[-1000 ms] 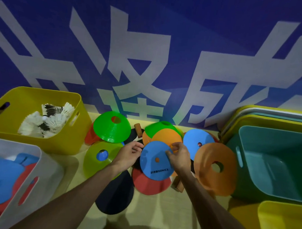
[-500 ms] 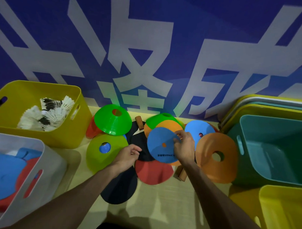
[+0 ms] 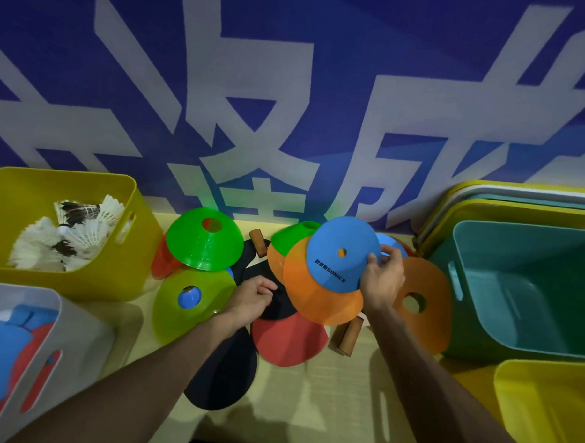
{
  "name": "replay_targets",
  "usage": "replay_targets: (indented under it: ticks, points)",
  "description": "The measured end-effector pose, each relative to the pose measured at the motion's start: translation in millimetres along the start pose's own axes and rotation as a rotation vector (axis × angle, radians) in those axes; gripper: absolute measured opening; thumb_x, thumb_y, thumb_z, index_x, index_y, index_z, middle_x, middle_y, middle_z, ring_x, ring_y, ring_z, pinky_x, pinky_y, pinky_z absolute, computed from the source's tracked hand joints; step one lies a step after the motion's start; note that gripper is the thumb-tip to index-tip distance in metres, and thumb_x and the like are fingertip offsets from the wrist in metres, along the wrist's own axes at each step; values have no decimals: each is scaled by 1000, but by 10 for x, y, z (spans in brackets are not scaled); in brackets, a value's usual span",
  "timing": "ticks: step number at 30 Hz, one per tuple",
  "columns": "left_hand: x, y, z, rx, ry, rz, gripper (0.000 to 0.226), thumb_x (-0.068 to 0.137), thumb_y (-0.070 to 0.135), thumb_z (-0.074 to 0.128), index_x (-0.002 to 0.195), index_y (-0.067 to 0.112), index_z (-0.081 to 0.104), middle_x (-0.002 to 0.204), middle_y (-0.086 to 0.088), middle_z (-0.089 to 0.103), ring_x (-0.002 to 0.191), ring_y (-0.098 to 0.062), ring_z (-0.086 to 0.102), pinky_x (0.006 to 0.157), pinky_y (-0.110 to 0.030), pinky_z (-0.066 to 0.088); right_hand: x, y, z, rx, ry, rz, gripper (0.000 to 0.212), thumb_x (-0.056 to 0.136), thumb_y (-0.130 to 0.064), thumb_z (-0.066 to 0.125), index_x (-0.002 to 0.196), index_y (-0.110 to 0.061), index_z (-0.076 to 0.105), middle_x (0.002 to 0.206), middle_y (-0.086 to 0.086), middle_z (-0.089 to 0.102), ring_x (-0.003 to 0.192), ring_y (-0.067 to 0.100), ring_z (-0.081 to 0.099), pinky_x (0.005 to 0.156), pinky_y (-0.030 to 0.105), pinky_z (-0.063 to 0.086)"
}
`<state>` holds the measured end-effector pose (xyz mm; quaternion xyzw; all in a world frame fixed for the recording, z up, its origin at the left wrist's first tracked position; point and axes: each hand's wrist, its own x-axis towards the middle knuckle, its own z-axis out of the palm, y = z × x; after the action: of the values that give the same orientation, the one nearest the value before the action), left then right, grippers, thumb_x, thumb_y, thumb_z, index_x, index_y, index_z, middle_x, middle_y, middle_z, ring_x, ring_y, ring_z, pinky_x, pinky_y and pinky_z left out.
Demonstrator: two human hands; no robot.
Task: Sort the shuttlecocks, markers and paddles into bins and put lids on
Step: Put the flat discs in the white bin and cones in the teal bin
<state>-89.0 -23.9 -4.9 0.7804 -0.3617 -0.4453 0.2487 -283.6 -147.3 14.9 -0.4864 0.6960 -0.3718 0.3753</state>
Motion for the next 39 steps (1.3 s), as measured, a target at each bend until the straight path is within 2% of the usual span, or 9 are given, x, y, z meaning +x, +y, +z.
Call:
replay_targets:
  ticks: [7,13,19,26,29,31,33,35,39]
  points:
    - [347,276,12,-5,5,34,23,90,7,48,94,25,61,86,6,60,93,-19,61,84,-26,46,198,49,82,140,147,181,27,92,-15,56,119,-11,54,114,11,63,108,26,59,93,42,51]
    - [498,508,127,5,-21,105,26,92,10,49,87,33,60,94,2,61,96,-19,61,89,-33,50,283,126,90,276,241,301,25,92,-16,57,117,-15,53,110,3,58,101,16,54,89,38,51]
    - [561,736,328,34,7,164,20,94,7,48,96,20,64,92,4,57,86,-12,53,69,-21,39,294,183,-41,395,265,338,21,91,-14,58,111,-20,51,107,-2,56,104,16,56,93,39,52]
    - [349,847,287,-160,-19,138,15,95,17,50,104,23,60,101,-1,62,87,-15,59,74,-27,46,147,-39,-124,483,110,254,19,90,-10,59,109,-14,56,104,7,63,101,26,63,90,48,53]
    - [139,929,112,-400,-32,65,21,96,25,52,115,16,56,109,-2,62,88,-16,60,76,-32,53,-13,-259,-121,522,-48,199,18,93,-8,55,110,-11,56,95,3,62,91,22,62,75,38,55]
    - [0,923,-46,-608,-14,30,28,93,20,58,119,11,53,106,-4,63,86,-18,62,71,-31,55,-152,-426,-97,523,-130,154,16,94,-8,53,110,-12,57,94,2,62,86,18,61,70,35,54]
    - [-109,848,-232,-734,55,40,38,90,9,62,126,6,49,99,-6,66,80,-19,64,59,-26,56,-290,-581,-37,524,-176,116,15,94,-9,53,108,-13,56,92,0,63,87,18,62,75,38,55]
    - [-224,753,-442,-785,125,60,41,88,2,61,127,3,49,91,-6,69,73,-17,66,54,-22,55,-436,-708,55,506,-225,80,14,93,-10,55,107,-12,57,96,4,65,94,23,64,79,42,55]
    - [-499,532,-896,-841,260,101,36,87,-1,60,122,5,55,86,-4,68,65,-12,66,51,-19,54,-774,-964,321,424,-362,13,16,92,-11,55,108,-12,56,95,6,64,89,23,64,69,42,57]
